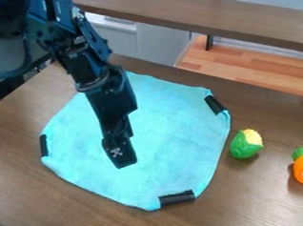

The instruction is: Move the black thing to the left side of cloth

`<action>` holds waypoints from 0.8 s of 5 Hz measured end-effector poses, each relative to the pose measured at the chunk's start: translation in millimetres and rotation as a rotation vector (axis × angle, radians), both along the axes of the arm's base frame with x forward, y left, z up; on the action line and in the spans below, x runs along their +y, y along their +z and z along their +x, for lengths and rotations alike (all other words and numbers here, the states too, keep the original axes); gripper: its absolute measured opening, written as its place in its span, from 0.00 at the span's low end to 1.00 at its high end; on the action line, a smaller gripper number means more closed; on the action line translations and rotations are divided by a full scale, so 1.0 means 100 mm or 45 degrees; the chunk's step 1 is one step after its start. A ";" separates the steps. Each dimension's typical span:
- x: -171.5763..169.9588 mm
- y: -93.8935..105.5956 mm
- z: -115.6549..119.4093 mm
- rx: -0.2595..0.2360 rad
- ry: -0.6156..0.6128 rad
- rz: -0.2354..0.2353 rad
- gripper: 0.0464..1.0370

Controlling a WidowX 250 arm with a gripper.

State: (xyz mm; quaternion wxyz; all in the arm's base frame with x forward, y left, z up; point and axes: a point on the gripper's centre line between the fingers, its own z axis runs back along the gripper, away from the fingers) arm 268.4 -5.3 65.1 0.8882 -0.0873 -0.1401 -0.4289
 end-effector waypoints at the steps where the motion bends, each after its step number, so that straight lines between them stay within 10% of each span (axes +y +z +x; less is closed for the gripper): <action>1: 0.00 -0.05 -0.02 0.026 -0.004 -0.004 0.96; 4: 0.82 -0.06 -0.42 -0.036 0.072 0.149 0.96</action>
